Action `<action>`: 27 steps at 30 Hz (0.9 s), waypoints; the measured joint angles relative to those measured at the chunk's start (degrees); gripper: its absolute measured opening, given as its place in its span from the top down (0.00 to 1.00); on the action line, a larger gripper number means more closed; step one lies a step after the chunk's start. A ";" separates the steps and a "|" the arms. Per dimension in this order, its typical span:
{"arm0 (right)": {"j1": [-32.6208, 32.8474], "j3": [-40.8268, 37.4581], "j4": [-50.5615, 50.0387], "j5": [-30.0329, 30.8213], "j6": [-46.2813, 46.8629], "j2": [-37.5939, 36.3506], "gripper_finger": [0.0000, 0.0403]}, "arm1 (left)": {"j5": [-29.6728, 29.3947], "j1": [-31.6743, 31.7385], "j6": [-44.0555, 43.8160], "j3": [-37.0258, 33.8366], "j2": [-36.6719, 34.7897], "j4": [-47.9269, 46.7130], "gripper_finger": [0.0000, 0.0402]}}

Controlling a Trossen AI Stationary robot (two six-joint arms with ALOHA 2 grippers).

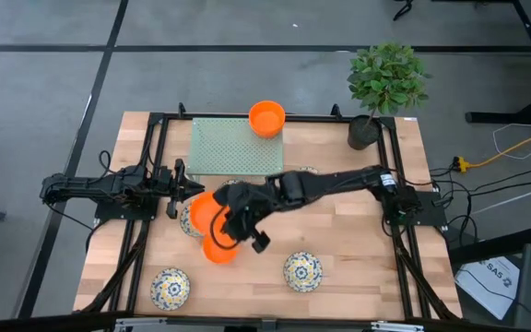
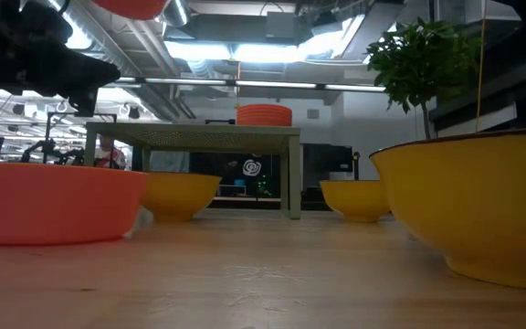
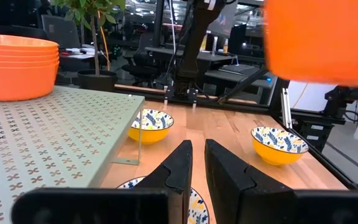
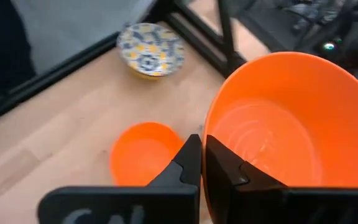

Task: Pick & Place Mini bowls
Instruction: Stack the orange bowl on top of the other orange bowls on the shelf

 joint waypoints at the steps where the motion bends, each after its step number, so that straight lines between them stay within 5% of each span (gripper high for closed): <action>1: -0.75 0.00 0.09 0.00 -0.04 -0.30 0.97 | 0.01 0.00 0.00 0.01 0.00 0.00 0.91; 27: -19.26 0.00 -4.19 1.62 -1.01 -5.31 0.97 | 0.01 0.00 0.00 -0.01 -0.01 0.00 0.91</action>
